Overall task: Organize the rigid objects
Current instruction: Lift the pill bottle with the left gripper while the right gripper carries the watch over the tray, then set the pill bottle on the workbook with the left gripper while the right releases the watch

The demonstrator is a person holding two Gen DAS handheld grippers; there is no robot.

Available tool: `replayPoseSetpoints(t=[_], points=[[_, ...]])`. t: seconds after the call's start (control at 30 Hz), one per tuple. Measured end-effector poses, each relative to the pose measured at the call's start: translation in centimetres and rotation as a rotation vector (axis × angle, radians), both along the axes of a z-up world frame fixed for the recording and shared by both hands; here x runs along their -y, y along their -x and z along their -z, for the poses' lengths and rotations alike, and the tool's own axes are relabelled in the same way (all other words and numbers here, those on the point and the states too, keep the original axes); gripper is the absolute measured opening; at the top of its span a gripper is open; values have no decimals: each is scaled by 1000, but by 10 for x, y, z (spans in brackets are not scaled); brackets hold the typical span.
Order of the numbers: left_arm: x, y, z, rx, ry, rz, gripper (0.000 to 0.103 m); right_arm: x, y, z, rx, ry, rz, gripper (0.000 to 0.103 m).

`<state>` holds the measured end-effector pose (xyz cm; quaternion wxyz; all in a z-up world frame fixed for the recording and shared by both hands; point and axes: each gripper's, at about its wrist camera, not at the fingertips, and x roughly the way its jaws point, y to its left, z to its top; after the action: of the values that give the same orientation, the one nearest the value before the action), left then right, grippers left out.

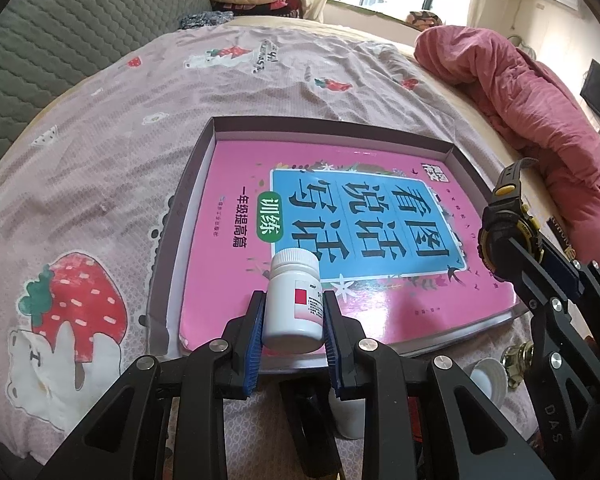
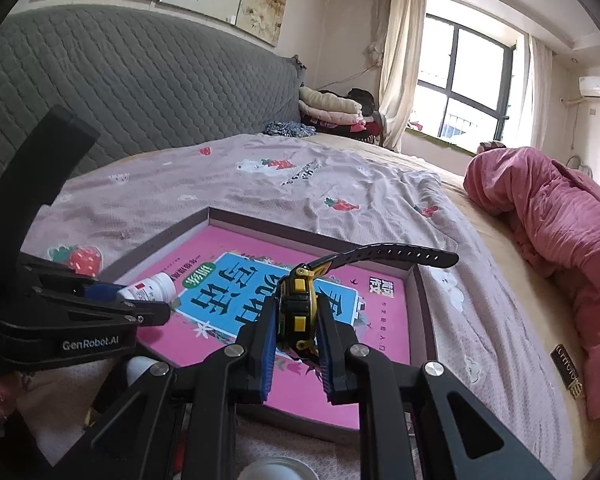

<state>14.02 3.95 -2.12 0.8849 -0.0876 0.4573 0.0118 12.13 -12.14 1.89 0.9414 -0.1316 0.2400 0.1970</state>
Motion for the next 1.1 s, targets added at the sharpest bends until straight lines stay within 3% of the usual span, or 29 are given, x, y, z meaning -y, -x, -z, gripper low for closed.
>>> replayPoseSetpoints(t=[0.23,0.53,1.1], points=[[-2,-2,6,-17,2,-9,27,-5,-5,11,-52,27,-3,19],[-7,-2,7,-22,-2,-21,27,7,-18,23,-172,-35,10,19],[-8,-3,8,-17,-32,-27,27,16,-22,24,-219,-107,10,19]])
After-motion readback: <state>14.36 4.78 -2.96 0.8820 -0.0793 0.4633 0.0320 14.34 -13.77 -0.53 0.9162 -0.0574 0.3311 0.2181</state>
